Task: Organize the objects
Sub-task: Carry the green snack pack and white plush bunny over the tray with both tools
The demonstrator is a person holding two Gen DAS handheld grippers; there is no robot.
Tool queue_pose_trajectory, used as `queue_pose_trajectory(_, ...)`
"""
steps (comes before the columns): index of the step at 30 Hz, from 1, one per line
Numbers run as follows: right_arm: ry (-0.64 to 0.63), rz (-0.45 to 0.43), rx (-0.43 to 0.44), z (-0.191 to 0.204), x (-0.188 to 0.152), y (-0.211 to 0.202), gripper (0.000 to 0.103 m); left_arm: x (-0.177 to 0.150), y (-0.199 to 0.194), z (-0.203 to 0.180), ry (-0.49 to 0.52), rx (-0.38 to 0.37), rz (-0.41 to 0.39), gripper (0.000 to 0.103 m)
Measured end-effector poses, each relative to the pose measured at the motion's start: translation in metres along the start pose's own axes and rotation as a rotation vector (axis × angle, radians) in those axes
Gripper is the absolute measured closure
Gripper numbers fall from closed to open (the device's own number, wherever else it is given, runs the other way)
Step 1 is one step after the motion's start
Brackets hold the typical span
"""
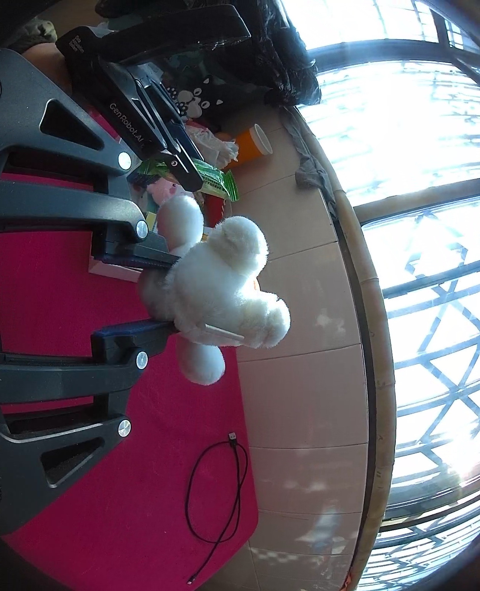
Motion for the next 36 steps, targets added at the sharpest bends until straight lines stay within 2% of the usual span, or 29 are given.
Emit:
queue_pose_trajectory(6, -0.047, 0.014, 0.023, 0.024, 0.002, 0.011, 0.079, 0.003, -0.001, 0.021, -0.035, 0.015, -0.006, 0.067)
queue_pose_trajectory(14, -0.096, 0.042, 0.051, 0.055, 0.011, 0.037, 0.079, 0.013, 0.0, 0.059, -0.075, 0.071, -0.021, 0.067)
queue_pose_trajectory(21, -0.138, 0.07, 0.064, 0.078, 0.021, 0.061, 0.079, 0.036, 0.018, 0.1, -0.112, 0.122, -0.011, 0.067)
queue_pose_trajectory(29, -0.21, 0.114, 0.072, 0.105, 0.026, 0.091, 0.079, 0.059, 0.059, 0.12, -0.071, 0.168, 0.049, 0.067)
queue_pose_trajectory(36, -0.257, 0.187, 0.088, 0.12, -0.001, 0.111, 0.079, 0.058, 0.085, 0.124, -0.005, 0.209, 0.103, 0.067)
Point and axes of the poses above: each gripper's, at about its wrist camera, not at the fingertips, and y roughly the way its jaws point, z to its left, x to its top, the point moved 3 cm from there along y, roughly the way its jaws point, and after that the axes turned 4 degrees about -x, right-handed, at the moved point
